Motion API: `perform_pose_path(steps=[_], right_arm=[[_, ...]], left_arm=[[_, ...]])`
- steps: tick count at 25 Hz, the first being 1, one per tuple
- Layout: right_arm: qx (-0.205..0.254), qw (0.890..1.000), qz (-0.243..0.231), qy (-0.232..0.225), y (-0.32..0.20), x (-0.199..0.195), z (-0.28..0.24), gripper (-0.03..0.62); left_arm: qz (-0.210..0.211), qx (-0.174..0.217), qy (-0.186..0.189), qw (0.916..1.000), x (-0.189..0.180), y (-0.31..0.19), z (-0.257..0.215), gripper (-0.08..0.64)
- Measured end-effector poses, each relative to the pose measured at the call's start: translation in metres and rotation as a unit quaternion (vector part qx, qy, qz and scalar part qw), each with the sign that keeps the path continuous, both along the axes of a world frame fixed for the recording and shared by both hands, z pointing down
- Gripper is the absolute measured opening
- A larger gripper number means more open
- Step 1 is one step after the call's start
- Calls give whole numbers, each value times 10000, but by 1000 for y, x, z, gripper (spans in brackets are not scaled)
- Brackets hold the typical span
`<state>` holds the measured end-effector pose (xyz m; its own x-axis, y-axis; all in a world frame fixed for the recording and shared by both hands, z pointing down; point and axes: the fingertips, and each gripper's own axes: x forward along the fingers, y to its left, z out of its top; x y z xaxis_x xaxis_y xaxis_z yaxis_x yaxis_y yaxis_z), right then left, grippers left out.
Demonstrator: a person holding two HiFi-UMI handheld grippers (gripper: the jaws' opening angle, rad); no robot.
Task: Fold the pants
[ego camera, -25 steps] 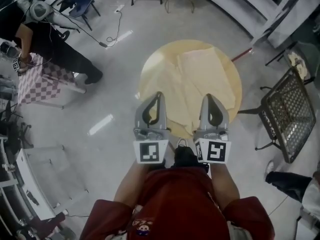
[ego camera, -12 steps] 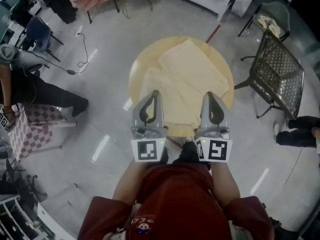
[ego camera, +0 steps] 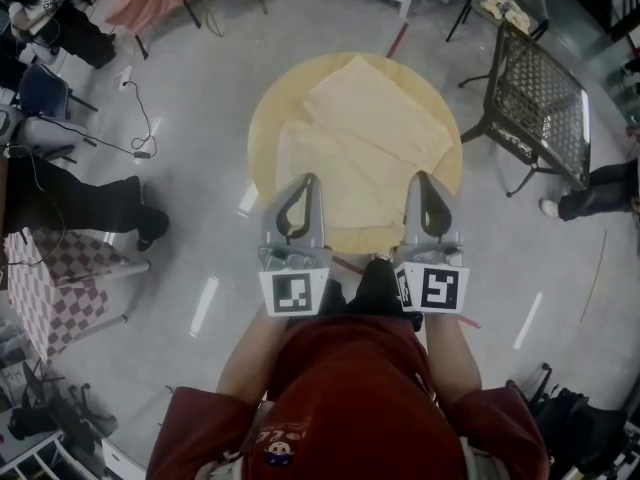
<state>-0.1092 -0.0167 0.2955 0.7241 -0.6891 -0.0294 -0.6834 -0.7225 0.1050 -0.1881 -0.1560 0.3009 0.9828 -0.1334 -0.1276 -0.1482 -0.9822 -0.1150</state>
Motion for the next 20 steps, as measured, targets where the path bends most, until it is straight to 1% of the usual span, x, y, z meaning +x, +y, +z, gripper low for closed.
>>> perform_pose_path(steps=[1,2,4,5,8,10,12,13,15,17,19,20], right_arm=[[-32,10000,22,-6,1,-5,5,-2],[-71,10000,34,-18,2,-10,10,-2],[-184,9998,23,-62,2,-18,22,-2],[-262,9996,8,-96,2,-21,28,-2],[-534,9983,-36,-246,6,-26,46,0],[-695,9969,-100,-366,8,-27,60,2],[-881,9948,-225,-452,8,-26,74,6],[-990,9934,-304,-486,7,-26,80,21],[-1257,9892,-463,-589,7,-25,96,36],[-1581,9832,-632,-663,6,-25,113,53],[-2091,9717,-862,-685,2,-28,135,75],[-2398,9633,-996,-676,1,-31,146,82]], left_arm=[[53,86,-63,9999,-4,0,5,6],[126,295,-160,9994,-8,0,11,6],[299,851,-348,9953,-14,0,19,6],[354,996,-411,9936,-16,0,23,8],[461,1083,-600,9912,-19,-1,37,11],[557,1135,-744,9892,-20,1,50,52],[640,1169,-982,9862,-20,1,67,74],[692,1199,-1167,9835,-21,1,78,87],[837,1247,-1618,9753,-22,1,101,117],[1026,1342,-2097,9631,-23,2,125,147],[1258,1586,-2563,9452,-24,2,149,166],[1382,1736,-2808,9338,-25,3,163,181]])
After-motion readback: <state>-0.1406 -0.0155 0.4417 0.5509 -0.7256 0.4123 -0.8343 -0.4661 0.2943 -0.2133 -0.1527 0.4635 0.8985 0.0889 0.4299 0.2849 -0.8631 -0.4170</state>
